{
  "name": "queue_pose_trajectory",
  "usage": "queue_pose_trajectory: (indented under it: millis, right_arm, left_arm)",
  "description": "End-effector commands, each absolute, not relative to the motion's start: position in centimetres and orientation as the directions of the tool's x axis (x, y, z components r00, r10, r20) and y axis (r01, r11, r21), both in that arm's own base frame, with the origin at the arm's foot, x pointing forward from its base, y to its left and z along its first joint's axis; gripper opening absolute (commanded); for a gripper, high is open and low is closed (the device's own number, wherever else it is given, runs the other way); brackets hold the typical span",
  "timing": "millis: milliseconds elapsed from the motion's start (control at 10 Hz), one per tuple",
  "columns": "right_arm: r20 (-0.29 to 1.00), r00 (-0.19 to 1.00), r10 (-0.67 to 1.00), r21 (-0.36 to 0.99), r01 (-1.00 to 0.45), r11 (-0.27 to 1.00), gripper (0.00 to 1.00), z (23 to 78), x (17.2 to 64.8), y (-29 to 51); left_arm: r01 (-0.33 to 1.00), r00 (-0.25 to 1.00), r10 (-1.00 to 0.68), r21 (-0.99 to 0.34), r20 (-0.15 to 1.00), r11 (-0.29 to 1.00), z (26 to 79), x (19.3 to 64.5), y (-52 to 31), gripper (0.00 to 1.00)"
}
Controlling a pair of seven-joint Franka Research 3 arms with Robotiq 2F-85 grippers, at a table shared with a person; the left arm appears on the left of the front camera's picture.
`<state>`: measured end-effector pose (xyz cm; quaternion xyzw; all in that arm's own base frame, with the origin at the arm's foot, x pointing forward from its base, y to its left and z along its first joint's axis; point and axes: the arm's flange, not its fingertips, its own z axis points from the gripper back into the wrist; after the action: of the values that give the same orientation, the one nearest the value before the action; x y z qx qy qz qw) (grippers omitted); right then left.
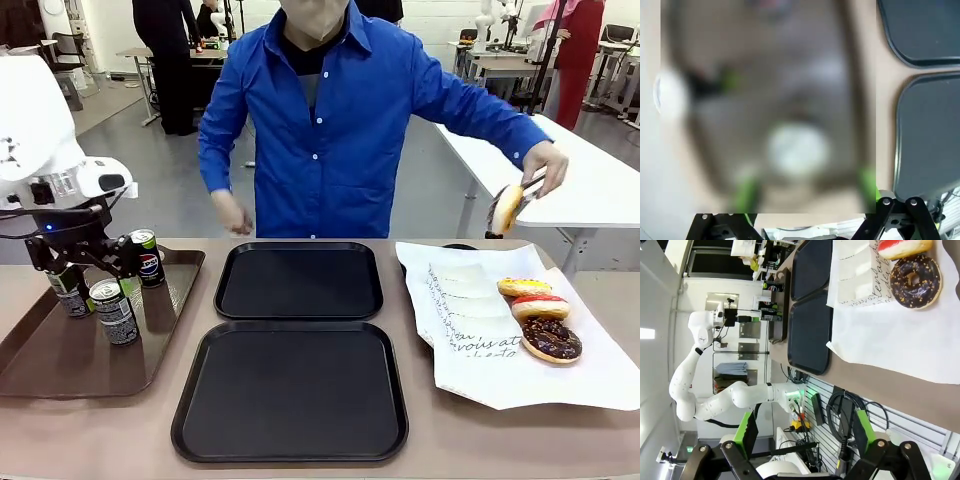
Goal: Set up donuts and drinks on trays.
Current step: Pick up one Pepsi coke and place it on the Flat Tray.
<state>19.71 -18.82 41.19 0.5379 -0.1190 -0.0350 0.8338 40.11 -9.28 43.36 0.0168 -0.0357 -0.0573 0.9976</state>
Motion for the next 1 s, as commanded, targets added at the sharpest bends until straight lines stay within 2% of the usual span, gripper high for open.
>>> queue_pose_trajectory:
  millis: [0, 100, 700, 900]
  right_arm:
    - [0.180, 0.965, -0.191, 0.912, -0.091, 0.399, 1.00, 41.3, 20.0, -18.7]
    - [0.180, 0.965, -0.191, 0.912, -0.091, 0.399, 1.00, 41.3, 20.0, -18.7]
    - [0.180, 0.965, -0.191, 0.912, -0.091, 0.399, 1.00, 41.3, 20.0, -18.7]
    - [0.180, 0.965, -0.191, 0.912, -0.091, 0.399, 1.00, 41.3, 20.0, -18.7]
  left_arm:
    - [0.109, 0.984, -0.118, 0.072, 0.136, 0.991, 44.3, 40.1, -9.1, 1.00]
    - [0.113, 0.991, -0.115, 0.038, 0.069, 0.993, 43.4, 40.1, -9.3, 1.00]
    - [0.113, 0.991, -0.115, 0.038, 0.069, 0.993, 43.4, 40.1, -9.3, 1.00]
    - [0.138, 0.985, -0.140, 0.032, 0.102, 0.990, 43.2, 40.7, -8.9, 1.00]
